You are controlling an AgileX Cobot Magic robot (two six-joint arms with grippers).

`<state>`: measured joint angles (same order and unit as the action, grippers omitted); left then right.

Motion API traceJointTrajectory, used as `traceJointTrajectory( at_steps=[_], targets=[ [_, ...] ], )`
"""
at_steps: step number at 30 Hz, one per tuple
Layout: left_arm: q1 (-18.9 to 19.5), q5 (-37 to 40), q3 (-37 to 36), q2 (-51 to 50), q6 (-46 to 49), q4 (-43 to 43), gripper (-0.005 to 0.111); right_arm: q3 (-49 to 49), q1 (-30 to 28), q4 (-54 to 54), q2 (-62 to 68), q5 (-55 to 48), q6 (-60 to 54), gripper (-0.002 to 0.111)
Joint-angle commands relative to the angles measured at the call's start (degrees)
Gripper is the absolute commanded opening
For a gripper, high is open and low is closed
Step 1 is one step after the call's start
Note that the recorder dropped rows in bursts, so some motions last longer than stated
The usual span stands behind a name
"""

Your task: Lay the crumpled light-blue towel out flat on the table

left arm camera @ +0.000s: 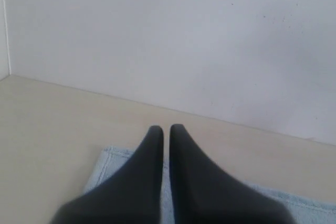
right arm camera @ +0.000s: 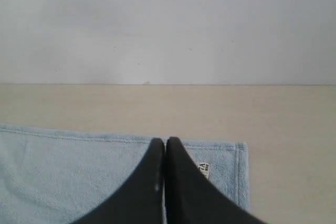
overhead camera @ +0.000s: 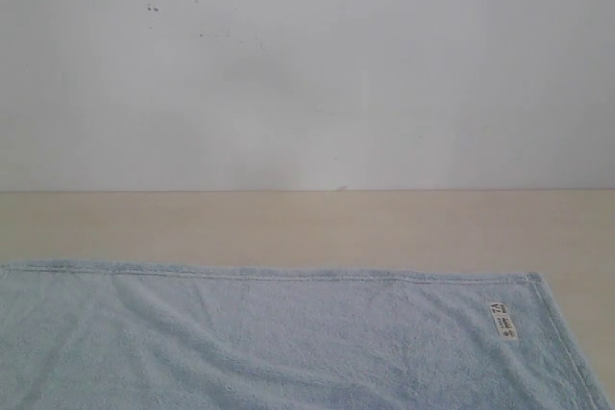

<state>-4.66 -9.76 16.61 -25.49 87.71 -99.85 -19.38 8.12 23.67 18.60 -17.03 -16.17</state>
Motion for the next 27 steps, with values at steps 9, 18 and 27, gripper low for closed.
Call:
traceJointTrajectory(
  at_steps=[9, 18, 27],
  targets=[
    [-1.73, 0.6, -0.19, 1.41, -0.32, -0.1, 0.004, 0.13, -0.13, 0.12, -0.73, 0.03, 0.86, 0.0],
    [-1.73, 0.6, -0.19, 1.41, -0.32, -0.1, 0.004, 0.13, -0.13, 0.12, -0.73, 0.03, 0.86, 0.0],
    [-1.73, 0.6, -0.97, 4.24, -0.32, -0.1, 0.004, 0.13, -0.13, 0.12, -0.73, 0.03, 0.86, 0.0]
  ],
)
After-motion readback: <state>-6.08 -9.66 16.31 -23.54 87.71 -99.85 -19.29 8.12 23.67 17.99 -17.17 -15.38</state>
